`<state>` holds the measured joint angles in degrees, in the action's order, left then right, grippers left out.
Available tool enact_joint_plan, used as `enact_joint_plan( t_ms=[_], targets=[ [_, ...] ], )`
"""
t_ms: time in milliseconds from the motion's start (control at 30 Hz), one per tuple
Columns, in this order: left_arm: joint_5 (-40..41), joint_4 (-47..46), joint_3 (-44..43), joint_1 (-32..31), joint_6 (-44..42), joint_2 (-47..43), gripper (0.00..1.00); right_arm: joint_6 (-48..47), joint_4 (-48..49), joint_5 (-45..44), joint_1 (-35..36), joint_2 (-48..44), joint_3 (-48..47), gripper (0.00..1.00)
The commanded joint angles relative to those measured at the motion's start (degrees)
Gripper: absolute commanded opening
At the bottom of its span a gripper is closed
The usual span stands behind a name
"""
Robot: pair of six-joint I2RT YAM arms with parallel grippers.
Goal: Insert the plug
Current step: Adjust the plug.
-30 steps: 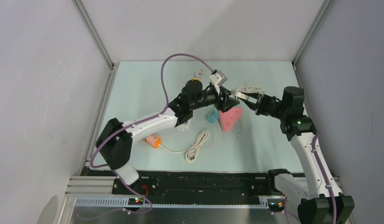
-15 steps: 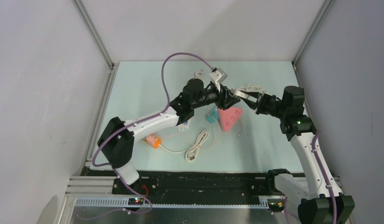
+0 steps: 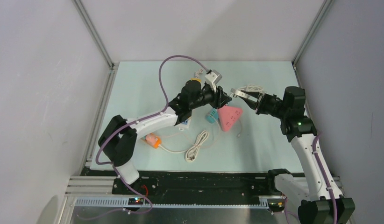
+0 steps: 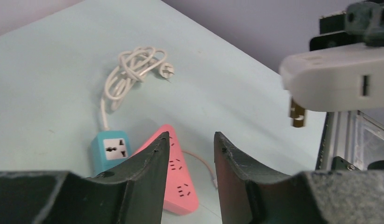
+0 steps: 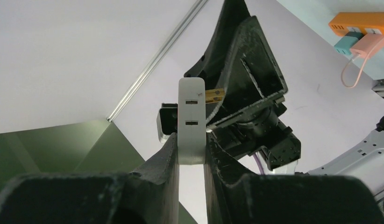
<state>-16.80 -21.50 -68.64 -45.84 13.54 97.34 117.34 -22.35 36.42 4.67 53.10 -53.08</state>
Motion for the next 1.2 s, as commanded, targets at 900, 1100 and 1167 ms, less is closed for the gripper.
enact_joint_plan(
  t_ms=[900, 1100, 1167],
  targets=[
    [-24.42, -1.78, 0.94, 1.85, -8.92, -3.58, 0.67, 4.16, -0.66, 0.56, 1.53, -2.46, 7.66, 0.00],
    [-19.58, -1.72, -0.75, 0.62, -10.55, -1.02, 0.68, 4.38, -1.47, 1.63, 2.32, -2.32, 6.59, 0.00],
    [-17.80, -1.75, -1.29, 0.42, -11.24, -0.47, 0.65, 4.28, -1.96, 1.93, 2.48, -2.49, 6.51, 0.00]
  ],
)
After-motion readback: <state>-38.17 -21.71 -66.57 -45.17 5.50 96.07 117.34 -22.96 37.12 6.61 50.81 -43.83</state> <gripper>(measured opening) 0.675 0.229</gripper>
